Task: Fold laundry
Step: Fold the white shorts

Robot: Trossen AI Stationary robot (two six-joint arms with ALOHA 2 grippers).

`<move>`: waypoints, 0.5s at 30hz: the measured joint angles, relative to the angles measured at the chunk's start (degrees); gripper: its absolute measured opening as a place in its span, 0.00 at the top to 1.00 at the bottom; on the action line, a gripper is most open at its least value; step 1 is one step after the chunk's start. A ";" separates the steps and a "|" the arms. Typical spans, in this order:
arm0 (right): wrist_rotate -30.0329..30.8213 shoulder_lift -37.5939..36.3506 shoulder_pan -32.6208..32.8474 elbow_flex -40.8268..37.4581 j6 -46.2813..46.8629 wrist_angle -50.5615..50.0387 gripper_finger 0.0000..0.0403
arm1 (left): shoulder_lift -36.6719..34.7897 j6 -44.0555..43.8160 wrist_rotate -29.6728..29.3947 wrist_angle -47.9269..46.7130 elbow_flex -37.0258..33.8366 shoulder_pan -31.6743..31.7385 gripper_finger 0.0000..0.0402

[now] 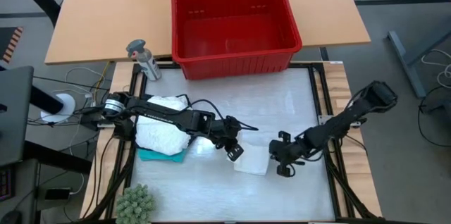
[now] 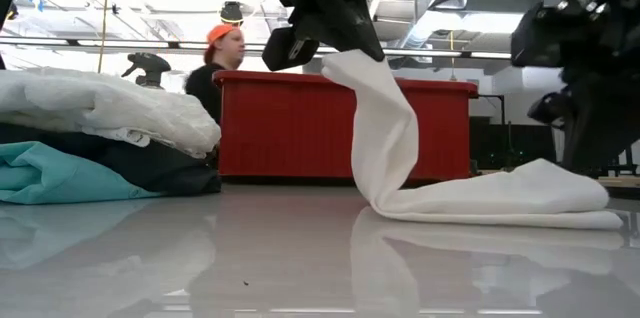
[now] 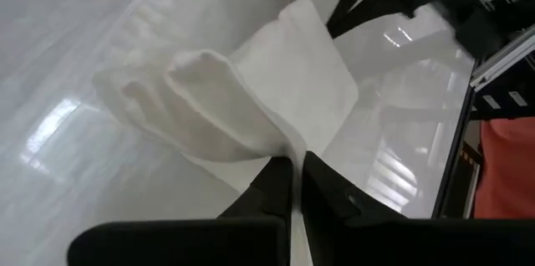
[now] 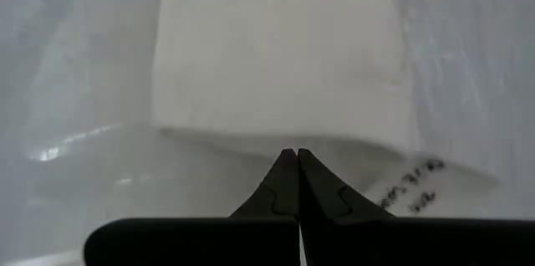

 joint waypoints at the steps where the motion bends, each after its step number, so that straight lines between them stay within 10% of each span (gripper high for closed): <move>1: -0.18 1.01 -0.40 0.00 -0.51 1.17 0.95 | 0.00 0.00 0.21 -0.10 0.00 0.00 1.00; 15: -7.40 10.30 -10.49 3.82 -11.13 10.19 0.95 | 0.00 5.02 2.23 -9.55 0.00 1.19 1.00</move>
